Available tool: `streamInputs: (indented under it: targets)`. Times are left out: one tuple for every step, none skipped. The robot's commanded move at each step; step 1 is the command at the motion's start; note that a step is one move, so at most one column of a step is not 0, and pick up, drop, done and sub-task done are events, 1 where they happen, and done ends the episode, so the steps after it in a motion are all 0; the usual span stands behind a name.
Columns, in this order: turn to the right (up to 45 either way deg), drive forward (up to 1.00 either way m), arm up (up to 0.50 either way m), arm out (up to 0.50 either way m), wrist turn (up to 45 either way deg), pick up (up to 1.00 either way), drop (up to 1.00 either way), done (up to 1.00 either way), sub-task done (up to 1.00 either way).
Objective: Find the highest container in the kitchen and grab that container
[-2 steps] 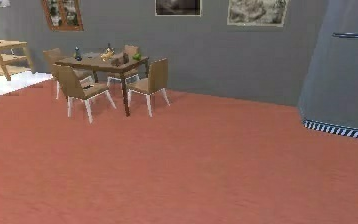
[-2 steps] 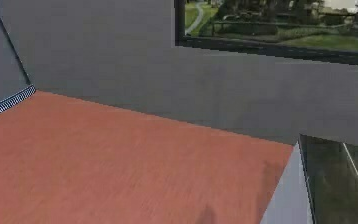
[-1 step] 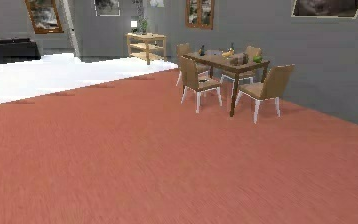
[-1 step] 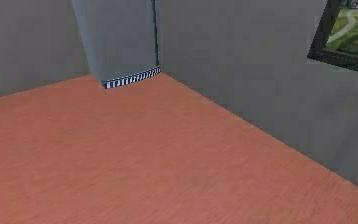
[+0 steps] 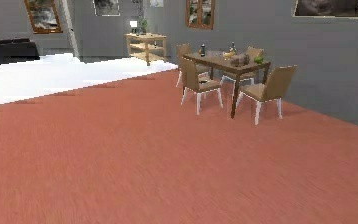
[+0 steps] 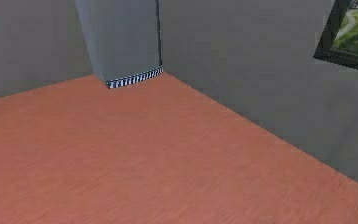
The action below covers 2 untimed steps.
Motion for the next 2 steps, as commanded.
streamInputs:
  targets:
    - [45.0,0.0,0.0,0.0,0.0,0.0,0.0,0.0,0.0]
    - [33.0,0.0,0.0,0.0,0.0,0.0,0.0,0.0,0.0]
